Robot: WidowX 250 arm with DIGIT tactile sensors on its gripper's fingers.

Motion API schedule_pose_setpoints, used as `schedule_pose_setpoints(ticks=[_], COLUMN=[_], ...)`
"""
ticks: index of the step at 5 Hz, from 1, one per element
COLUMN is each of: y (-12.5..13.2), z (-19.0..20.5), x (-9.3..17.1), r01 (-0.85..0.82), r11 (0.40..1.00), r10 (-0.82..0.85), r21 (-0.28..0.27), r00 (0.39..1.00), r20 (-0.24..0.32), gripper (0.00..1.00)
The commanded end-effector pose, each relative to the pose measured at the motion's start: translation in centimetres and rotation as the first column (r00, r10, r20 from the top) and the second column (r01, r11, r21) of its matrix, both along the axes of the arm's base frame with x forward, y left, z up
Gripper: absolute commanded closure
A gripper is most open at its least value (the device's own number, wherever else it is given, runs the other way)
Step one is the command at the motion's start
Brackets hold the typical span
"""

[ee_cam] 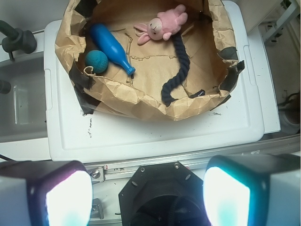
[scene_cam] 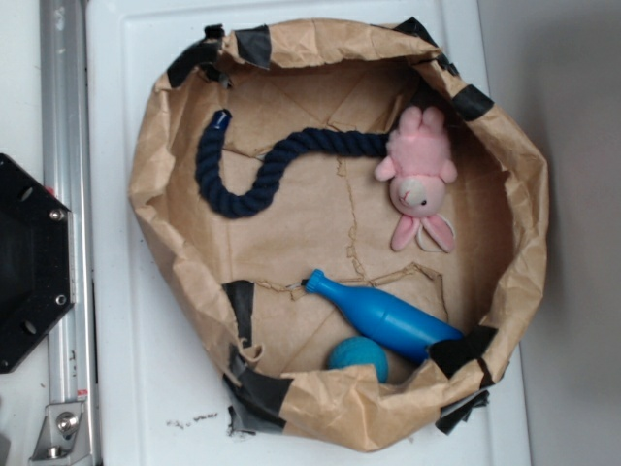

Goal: Grab the blue rope.

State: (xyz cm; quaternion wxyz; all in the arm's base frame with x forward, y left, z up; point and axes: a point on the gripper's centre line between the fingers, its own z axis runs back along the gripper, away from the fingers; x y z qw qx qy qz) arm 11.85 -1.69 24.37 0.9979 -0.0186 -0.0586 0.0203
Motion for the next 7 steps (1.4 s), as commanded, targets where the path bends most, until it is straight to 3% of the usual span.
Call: schedule_pose_setpoints(ticks=[1, 2, 3, 4, 5, 6, 7], y=[0.0, 1.2, 3.1, 4.0, 4.4, 5.1, 4.7], z=[0.0, -3.6, -6.8, -11.5, -17.0, -21.3, -22.2], x=[0.0, 5.0, 9.7, 12.6, 11.6, 11.5, 12.5], r01=[0.0, 0.091, 0.074, 0.144, 0.273, 0.292, 0.242], r11=[1.0, 0.991, 0.993, 0.987, 0.956, 0.956, 0.968], r10=[0.0, -0.092, -0.07, -0.136, -0.232, -0.282, -0.249], r21=[0.0, 0.101, 0.095, 0.078, 0.105, -0.003, -0.06], r00=[1.0, 0.996, 0.997, 0.986, 0.927, 0.92, 0.926], r20=[0.0, 0.006, -0.037, -0.1, -0.295, -0.273, -0.284], gripper=[0.0, 0.0, 0.0, 0.0, 0.0, 0.0, 0.0])
